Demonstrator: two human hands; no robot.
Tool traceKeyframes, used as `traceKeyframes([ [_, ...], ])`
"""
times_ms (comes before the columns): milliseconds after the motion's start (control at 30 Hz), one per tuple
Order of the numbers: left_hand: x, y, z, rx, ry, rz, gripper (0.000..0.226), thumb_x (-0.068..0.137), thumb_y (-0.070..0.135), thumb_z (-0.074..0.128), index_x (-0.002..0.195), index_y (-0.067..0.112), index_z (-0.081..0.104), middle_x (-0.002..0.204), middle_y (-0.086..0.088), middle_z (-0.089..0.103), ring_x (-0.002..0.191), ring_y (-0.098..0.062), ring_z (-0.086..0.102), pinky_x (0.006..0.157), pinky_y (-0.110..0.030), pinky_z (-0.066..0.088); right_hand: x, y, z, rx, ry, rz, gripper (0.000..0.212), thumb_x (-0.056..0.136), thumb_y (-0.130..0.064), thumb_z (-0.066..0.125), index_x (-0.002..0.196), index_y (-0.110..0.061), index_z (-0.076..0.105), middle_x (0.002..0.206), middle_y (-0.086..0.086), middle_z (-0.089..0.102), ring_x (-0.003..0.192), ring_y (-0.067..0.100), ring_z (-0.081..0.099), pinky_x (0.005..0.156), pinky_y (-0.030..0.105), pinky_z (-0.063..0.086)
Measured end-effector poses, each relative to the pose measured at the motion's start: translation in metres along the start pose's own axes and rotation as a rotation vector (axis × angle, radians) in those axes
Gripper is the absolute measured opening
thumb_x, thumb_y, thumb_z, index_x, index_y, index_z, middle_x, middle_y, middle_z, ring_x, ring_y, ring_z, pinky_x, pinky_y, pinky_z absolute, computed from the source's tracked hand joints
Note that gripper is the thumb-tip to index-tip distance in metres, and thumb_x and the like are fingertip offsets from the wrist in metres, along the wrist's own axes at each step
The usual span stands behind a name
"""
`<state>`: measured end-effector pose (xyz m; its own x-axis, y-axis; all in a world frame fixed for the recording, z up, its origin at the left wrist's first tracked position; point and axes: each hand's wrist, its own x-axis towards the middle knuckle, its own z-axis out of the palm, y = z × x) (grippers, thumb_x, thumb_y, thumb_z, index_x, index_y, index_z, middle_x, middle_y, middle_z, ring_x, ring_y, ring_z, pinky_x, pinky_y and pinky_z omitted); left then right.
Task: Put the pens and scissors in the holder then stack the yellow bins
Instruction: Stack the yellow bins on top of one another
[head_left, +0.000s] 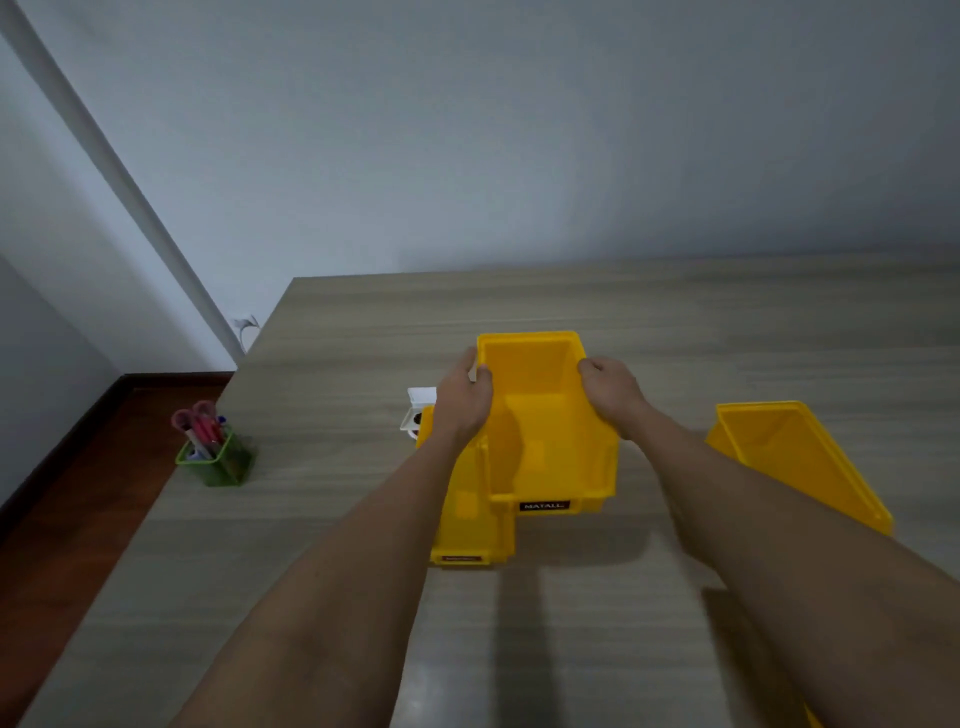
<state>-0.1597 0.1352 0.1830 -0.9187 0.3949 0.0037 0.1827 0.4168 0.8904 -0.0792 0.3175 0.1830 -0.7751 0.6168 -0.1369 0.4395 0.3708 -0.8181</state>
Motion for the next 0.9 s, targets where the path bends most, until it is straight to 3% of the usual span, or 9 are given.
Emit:
traceKeyframes([
  [233, 0.026, -0.047, -0.056, -0.004, -0.027, -0.007, 0.046, 0.099, 0.037, 0.040, 0.143, 0.022, 0.045, 0.143, -0.005, 0.053, 0.130, -0.026, 0.050, 0.108, -0.051, 0.043, -0.014, -0.036, 0.061, 0.022, 0.021, 0.005, 0.040, 0.099, -0.024, 0.038, 0.060, -0.019, 0.032, 0.061, 0.001, 0.038, 0.058, 0.017, 0.036, 0.054, 0.032, 0.022],
  [633, 0.033, -0.094, -0.075, -0.012, -0.049, -0.044, 0.046, 0.101, 0.033, 0.039, 0.144, 0.019, 0.043, 0.145, -0.007, 0.051, 0.133, -0.027, 0.047, 0.110, -0.051, 0.041, -0.014, -0.036, 0.111, -0.035, 0.056, 0.034, 0.041, 0.099, -0.023, 0.038, 0.059, -0.017, 0.036, 0.062, -0.001, 0.042, 0.062, 0.017, 0.040, 0.051, 0.029, 0.025],
  [733, 0.030, -0.103, -0.072, -0.015, -0.044, -0.048, 0.046, 0.102, 0.033, 0.038, 0.146, 0.021, 0.040, 0.147, -0.008, 0.049, 0.134, -0.028, 0.046, 0.109, -0.052, 0.041, -0.014, -0.033, 0.114, -0.021, 0.043, 0.018, 0.036, 0.099, -0.024, 0.038, 0.071, -0.009, 0.053, 0.072, 0.004, 0.051, 0.073, 0.022, 0.047, 0.058, 0.031, 0.031],
  [800, 0.029, -0.108, -0.072, -0.007, -0.041, -0.028, 0.047, 0.102, 0.035, 0.037, 0.147, 0.022, 0.039, 0.147, -0.007, 0.049, 0.135, -0.028, 0.046, 0.108, -0.054, 0.041, -0.014, -0.032, 0.117, -0.009, 0.035, 0.008, 0.036, 0.100, -0.026, 0.037, 0.092, -0.002, 0.063, 0.088, 0.008, 0.058, 0.083, 0.023, 0.051, 0.067, 0.031, 0.036],
  [900, 0.030, -0.112, -0.070, -0.011, -0.032, -0.047, 0.048, 0.102, 0.034, 0.037, 0.149, 0.021, 0.035, 0.150, -0.008, 0.045, 0.137, -0.029, 0.043, 0.110, -0.054, 0.039, -0.016, -0.031, 0.120, 0.005, 0.038, -0.010, 0.036, 0.102, -0.026, 0.036, 0.107, -0.003, 0.063, 0.097, 0.006, 0.056, 0.089, 0.021, 0.050, 0.076, 0.031, 0.037],
])
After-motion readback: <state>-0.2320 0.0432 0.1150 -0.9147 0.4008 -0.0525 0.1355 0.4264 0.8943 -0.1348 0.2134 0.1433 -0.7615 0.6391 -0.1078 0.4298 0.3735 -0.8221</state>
